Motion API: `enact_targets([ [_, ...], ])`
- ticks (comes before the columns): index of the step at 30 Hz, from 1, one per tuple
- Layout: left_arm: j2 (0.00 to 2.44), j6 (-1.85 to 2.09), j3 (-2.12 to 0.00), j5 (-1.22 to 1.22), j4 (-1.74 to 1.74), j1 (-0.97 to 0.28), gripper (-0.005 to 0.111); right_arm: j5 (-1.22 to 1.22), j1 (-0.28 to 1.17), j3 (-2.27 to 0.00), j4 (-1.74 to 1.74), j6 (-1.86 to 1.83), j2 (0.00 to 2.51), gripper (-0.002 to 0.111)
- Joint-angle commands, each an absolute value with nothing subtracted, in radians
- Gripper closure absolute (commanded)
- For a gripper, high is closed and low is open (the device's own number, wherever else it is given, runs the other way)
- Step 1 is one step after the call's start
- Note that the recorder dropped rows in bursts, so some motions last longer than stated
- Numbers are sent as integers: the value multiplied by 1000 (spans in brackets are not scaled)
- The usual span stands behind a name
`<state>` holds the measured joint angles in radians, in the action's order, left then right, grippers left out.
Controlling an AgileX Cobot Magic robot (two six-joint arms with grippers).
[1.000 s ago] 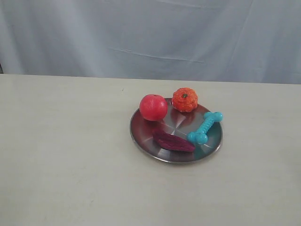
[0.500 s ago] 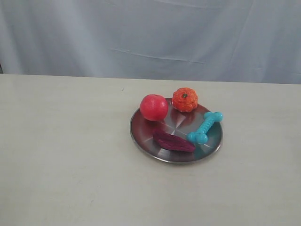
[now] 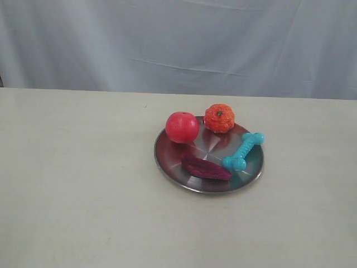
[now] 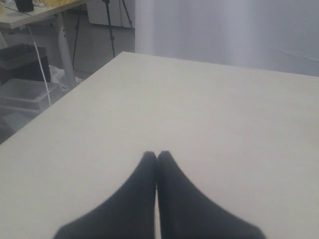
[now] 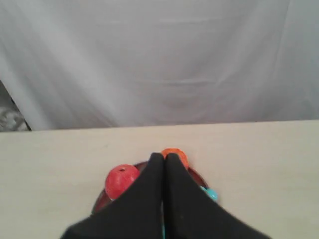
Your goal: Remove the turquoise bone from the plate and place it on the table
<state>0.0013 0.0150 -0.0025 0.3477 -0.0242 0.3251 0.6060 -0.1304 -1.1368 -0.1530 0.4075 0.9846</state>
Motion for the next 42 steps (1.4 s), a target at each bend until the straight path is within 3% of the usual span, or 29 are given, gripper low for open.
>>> enact_targets([
  [1, 0, 11, 0, 342, -25, 327, 107, 820, -155, -1354, -154, 346, 1197, 109],
  [10, 0, 11, 0, 342, -25, 327, 107, 1075, -173, -1669, -60, 214, 1501, 109],
  [23, 0, 11, 0, 342, -25, 327, 107, 1070, -173, -1712, 21, 153, 1832, 108],
  [26, 0, 11, 0, 342, -25, 327, 107, 1050, -173, -1712, 25, 145, 1900, 94],
  [29, 0, 11, 0, 342, -25, 327, 107, 1024, -173, -1712, 25, 145, 1966, 69],
  [31, 0, 11, 0, 342, -25, 327, 107, 999, -173, -1712, 32, 145, 2002, 60],
  [42, 0, 11, 0, 342, -25, 327, 107, 891, -173, -1712, 107, 163, 2221, 59],
])
